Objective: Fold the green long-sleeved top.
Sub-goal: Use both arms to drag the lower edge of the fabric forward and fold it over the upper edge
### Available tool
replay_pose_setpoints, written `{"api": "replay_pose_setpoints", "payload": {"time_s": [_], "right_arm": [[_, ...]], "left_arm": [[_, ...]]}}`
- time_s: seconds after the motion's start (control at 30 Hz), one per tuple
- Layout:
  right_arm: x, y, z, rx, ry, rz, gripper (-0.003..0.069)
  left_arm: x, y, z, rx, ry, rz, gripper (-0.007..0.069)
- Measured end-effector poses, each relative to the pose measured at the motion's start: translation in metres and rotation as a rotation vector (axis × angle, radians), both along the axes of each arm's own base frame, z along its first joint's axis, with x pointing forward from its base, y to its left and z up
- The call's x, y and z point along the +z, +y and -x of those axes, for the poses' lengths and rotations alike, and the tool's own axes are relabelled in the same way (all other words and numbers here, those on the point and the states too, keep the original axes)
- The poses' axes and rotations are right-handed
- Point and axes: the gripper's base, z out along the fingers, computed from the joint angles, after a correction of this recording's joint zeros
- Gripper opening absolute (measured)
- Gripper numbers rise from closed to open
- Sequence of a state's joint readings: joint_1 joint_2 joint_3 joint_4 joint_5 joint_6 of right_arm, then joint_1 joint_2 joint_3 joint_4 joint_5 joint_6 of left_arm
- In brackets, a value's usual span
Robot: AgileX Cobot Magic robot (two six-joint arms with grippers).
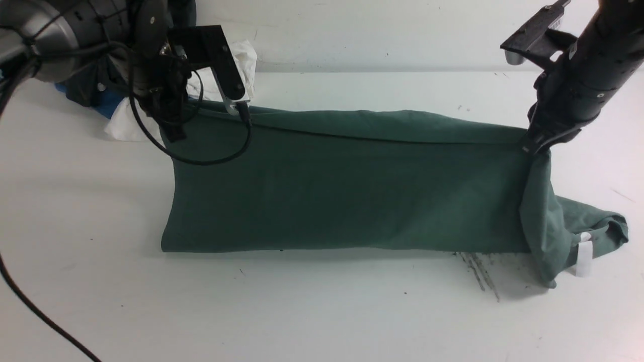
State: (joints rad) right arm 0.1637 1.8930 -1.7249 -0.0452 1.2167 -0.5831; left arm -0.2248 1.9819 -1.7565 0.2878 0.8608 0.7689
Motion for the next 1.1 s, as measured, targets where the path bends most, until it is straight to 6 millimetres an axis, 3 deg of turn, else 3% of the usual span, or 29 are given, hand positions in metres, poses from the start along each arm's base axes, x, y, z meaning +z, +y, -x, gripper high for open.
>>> {"api": "replay_pose_setpoints", "payload": {"time_s": [0.33, 0.53, 0.67, 0.77, 0.87, 1.1], "right_arm": [[-0.048, -0.005, -0.031, -0.017, 0.056, -0.009, 0.0009], [-0.058, -0.003, -0.041, -0.026, 0.026, -0.025, 0.0016], [-0.062, -0.002, -0.045, -0.044, 0.001, -0.037, 0.0036], [-0.063, -0.003, -0.051, -0.087, -0.049, -0.053, 0.0089], [-0.061, -0.005, -0.054, -0.122, -0.091, -0.047, 0.016], [-0.048, -0.01, -0.052, -0.253, -0.091, -0.046, 0.0341]], "left_arm": [[-0.042, -0.005, -0.032, -0.005, -0.034, 0.028, 0.0042], [-0.057, -0.001, -0.041, 0.021, -0.052, 0.051, 0.0145], [-0.063, 0.002, -0.046, 0.04, -0.074, 0.07, 0.0252], [-0.064, 0.006, -0.051, 0.082, -0.116, 0.11, 0.033], [-0.059, 0.008, -0.052, 0.187, -0.128, 0.179, 0.0351], [-0.041, -0.006, -0.025, 0.505, 0.057, 0.274, 0.0281]]}}
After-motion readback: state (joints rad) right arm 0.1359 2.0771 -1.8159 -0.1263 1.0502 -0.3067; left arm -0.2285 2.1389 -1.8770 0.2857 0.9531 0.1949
